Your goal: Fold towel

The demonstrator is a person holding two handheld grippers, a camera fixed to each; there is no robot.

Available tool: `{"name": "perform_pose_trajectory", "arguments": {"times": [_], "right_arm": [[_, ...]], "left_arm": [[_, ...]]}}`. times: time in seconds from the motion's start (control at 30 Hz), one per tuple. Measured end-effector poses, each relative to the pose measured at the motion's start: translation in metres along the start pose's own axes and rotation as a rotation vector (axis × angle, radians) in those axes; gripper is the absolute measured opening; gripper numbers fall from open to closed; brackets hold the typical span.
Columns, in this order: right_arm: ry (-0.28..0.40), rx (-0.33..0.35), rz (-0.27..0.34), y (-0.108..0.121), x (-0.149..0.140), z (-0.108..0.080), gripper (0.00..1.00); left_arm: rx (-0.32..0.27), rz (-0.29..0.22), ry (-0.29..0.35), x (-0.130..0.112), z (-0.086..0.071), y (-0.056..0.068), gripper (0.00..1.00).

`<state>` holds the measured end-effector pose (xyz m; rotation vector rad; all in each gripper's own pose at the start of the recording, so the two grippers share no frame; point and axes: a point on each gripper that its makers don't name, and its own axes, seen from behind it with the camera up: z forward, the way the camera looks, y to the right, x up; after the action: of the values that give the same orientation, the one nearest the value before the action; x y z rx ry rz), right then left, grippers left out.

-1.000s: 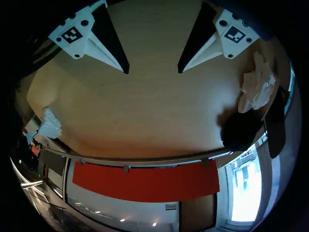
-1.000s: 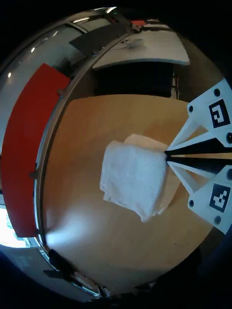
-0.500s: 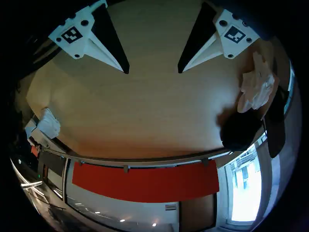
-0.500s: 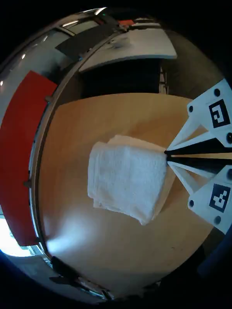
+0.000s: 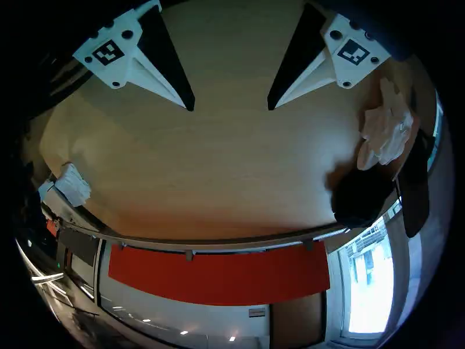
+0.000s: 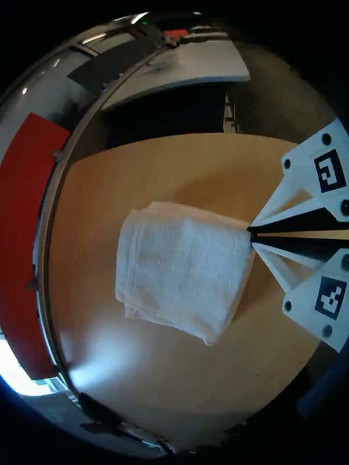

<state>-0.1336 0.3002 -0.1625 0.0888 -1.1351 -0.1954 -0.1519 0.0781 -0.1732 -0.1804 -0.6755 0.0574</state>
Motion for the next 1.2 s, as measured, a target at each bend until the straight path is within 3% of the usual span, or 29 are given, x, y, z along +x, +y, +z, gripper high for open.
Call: {"name": "perform_pose_trajectory", "arguments": {"times": [0.97, 1.13, 1.2], "right_arm": [[-0.028, -0.036, 0.005, 0.0022, -0.0037, 0.0059, 0.06], [-0.032, -0.044, 0.004, 0.0032, -0.0057, 0.0044, 0.18], [-0.033, -0.046, 0.005, 0.0035, -0.0069, 0.0036, 0.34]], "left_arm": [[0.006, -0.007, -0.002, -0.0049, -0.0037, -0.002, 0.93], [0.007, -0.008, -0.002, -0.0046, -0.004, -0.0025, 0.93], [0.006, -0.008, -0.001, -0.0043, -0.0039, -0.0028, 0.93]]}}
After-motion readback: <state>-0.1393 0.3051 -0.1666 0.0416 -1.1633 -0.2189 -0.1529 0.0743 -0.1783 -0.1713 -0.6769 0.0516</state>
